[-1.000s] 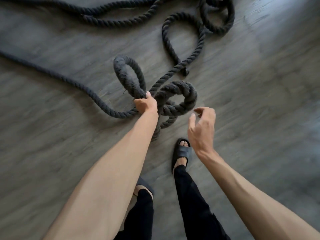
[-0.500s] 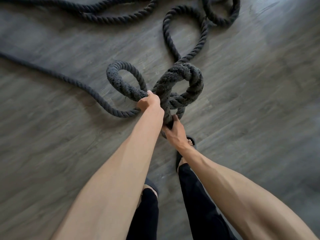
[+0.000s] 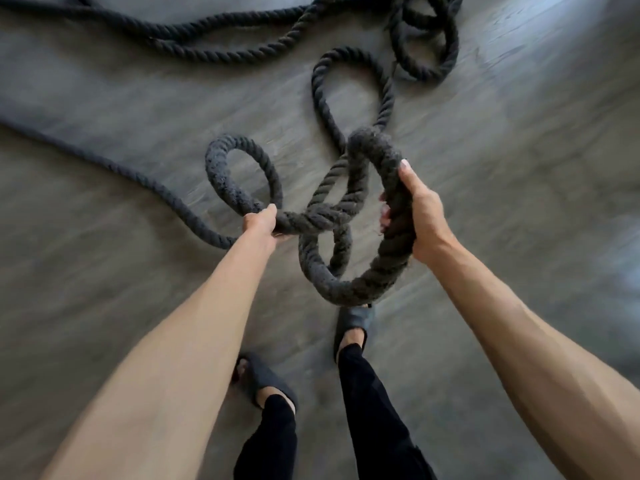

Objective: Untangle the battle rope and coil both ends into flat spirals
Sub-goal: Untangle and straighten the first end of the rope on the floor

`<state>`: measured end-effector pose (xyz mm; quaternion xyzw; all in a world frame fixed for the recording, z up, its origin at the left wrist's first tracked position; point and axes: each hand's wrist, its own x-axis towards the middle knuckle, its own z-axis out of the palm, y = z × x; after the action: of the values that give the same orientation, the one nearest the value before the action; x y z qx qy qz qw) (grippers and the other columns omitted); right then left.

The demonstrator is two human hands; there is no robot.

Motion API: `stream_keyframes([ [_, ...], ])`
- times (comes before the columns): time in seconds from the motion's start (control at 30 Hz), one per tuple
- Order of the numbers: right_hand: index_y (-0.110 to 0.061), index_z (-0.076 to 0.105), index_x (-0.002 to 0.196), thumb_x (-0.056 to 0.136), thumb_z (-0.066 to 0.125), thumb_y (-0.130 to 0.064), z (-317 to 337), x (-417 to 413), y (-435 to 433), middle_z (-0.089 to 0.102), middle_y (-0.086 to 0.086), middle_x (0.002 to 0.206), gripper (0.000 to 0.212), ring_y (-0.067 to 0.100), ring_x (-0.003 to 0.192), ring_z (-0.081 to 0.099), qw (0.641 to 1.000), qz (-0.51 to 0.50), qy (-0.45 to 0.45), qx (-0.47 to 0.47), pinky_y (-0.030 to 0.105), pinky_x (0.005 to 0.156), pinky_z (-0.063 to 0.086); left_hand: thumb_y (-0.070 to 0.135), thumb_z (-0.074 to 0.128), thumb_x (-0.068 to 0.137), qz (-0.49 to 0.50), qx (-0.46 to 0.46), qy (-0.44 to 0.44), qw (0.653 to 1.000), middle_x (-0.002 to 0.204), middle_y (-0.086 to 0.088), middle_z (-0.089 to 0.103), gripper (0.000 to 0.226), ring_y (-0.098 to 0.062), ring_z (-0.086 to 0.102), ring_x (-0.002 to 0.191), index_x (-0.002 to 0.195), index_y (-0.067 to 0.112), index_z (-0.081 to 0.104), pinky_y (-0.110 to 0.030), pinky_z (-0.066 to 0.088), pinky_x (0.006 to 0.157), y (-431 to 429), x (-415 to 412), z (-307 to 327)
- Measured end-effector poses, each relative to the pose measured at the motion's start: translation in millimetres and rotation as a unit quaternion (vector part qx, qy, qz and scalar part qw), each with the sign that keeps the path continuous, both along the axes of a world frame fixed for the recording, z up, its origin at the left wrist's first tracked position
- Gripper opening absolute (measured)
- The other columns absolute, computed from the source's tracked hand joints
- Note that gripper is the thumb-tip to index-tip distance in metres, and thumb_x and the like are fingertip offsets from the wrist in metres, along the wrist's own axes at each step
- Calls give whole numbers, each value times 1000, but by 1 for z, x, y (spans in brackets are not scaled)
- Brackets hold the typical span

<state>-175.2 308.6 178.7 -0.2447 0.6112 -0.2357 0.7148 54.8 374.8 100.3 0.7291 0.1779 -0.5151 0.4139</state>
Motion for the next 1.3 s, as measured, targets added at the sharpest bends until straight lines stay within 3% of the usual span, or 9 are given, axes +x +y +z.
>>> stream_keyframes([
  [0.23,-9,49,86,94,43,-66,-41,-46,-1,40,-6,53,57,6,41,39,892,190,-247,329,19,41,37,40,61,93,-221,140,-169,950,146,-20,41,69,-34,49,129,140,-2,34,-45,42,106,92,53,-19],
  [0.47,-7,50,85,97,39,-66,-67,0,62,43,-4,52,61,7,39,41,816,240,-306,428,19,40,37,36,68,87,-267,197,-342,879,138,-25,47,67,-40,44,130,136,-1,41,-43,37,107,136,62,-16],
  [0.53,-7,50,85,97,39,-66,-66,3,68,43,-4,52,61,7,40,42,803,258,-308,440,20,40,38,28,69,83,-358,90,-499,784,140,-25,42,68,-41,37,133,139,0,41,-45,28,113,141,33,-11],
  [0.63,-7,47,87,98,36,-65,-59,1,66,42,-4,52,61,7,39,41,796,274,-309,443,20,39,37,28,70,74,-543,-123,-442,703,157,-15,27,92,-34,17,148,153,10,26,-60,7,119,136,-21,-15],
  [0.77,-8,47,87,97,38,-65,-50,-5,60,42,-4,50,59,7,38,41,802,291,-294,431,19,39,36,59,72,73,-527,-208,-415,712,164,-5,12,115,-25,6,152,156,9,10,-54,-4,121,117,-73,-18],
  [0.9,-7,50,86,97,37,-65,-49,-14,57,42,-3,50,61,8,39,40,813,300,-284,410,20,40,37,30,67,82,-450,-295,-502,677,127,-3,57,40,-22,43,137,117,14,57,-53,13,120,78,-92,-19],
  [1.0,-6,55,88,95,44,-68,-52,-18,58,47,1,56,63,13,45,45,855,293,-224,364,24,46,43,12,69,71,-560,-273,-503,600,86,-4,57,24,-27,58,90,88,15,52,-41,39,98,59,-86,-22],
  [1.13,-5,71,87,87,55,-72,-56,-20,60,73,8,79,69,25,69,71,946,276,70,154,35,70,60,8,67,70,-680,-130,-452,563,81,-11,66,28,-39,63,79,86,16,46,-37,42,69,40,-78,-19],
  [1.3,-11,62,88,101,46,-51,-70,-44,76,67,9,94,45,31,99,60,902,186,371,-121,38,86,44,27,66,74,-708,62,-390,585,105,-21,69,34,-39,66,99,103,8,64,-38,52,80,19,-68,-11],
])
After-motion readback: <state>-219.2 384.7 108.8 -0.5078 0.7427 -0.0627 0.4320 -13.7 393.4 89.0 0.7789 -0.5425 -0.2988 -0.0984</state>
